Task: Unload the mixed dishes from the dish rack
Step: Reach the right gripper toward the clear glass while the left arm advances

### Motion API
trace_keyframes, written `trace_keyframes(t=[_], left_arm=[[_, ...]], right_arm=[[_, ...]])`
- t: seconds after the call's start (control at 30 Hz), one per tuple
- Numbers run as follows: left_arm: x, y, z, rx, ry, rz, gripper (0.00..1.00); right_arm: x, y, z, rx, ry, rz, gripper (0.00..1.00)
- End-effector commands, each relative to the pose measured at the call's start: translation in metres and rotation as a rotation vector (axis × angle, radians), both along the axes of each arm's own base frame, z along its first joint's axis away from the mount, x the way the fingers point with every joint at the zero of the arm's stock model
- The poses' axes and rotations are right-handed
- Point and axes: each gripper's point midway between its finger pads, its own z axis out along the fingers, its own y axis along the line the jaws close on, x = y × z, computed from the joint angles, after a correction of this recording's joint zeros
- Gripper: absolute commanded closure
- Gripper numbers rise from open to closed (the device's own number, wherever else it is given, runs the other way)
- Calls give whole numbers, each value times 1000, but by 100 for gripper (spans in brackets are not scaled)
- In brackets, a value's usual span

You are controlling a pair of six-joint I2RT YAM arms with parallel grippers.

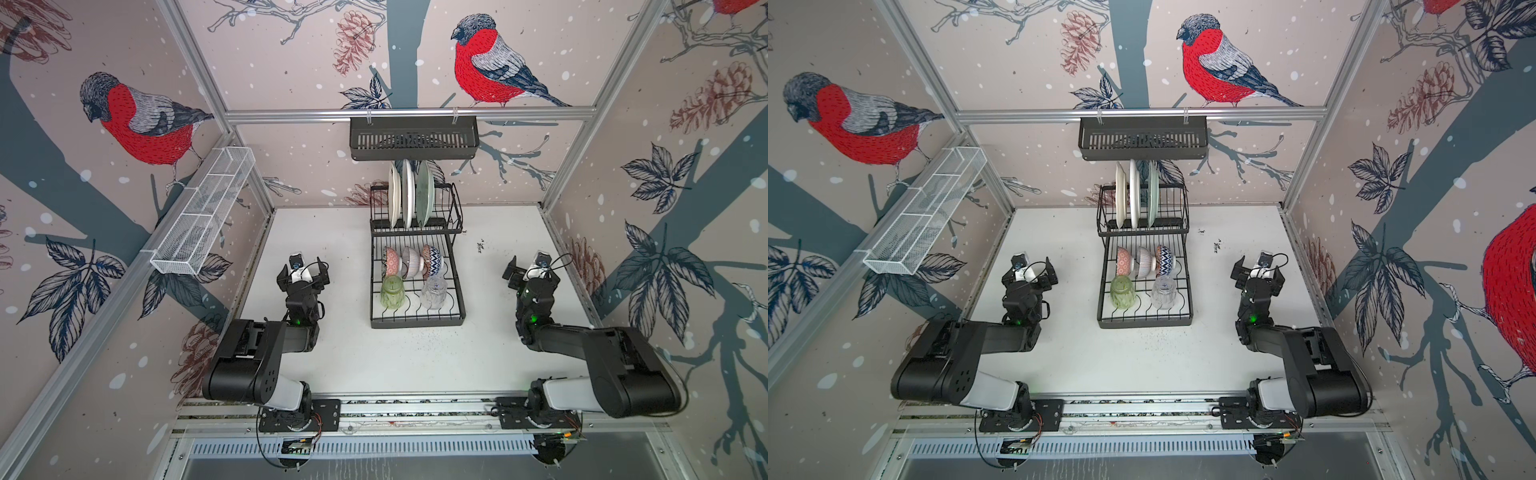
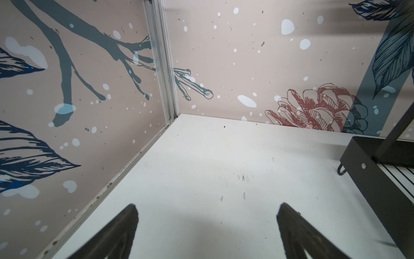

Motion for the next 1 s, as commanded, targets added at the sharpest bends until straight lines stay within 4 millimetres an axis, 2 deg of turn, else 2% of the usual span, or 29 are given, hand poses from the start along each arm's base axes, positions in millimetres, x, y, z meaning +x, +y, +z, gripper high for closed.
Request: trace_keyframes(t=[0.0,0.03,0.1,0.2,0.3,0.37,0.6,0.77,0.87,0.97], left_arm=[[-7,17,0,-17,41,126,3],[-9,22,1,-28,54,165,3],[-11,28,7,-71,60,216,3],[-13,20,23,-121,40,199,3],[-21,10,35,-140,31,195,3],[-23,2,39,-158,50,176,3],[-30,-28,32,-300,132,76,3],[-41,-54,53,-307,142,-2,3],[-53,-76,65,-300,121,-58,3],[-62,-99,69,-322,116,-143,3]], right_arm=[[-6,-17,2,85,61,-167,1],[-5,-16,-8,131,133,-181,0],[-3,-8,11,154,138,-191,0],[-10,5,29,157,120,-174,1],[-9,34,36,228,165,-17,0],[-11,57,37,234,211,74,0],[-27,139,34,201,413,323,1],[-51,195,31,263,473,554,1],[-64,217,33,296,450,629,1],[-68,224,30,331,492,640,1]])
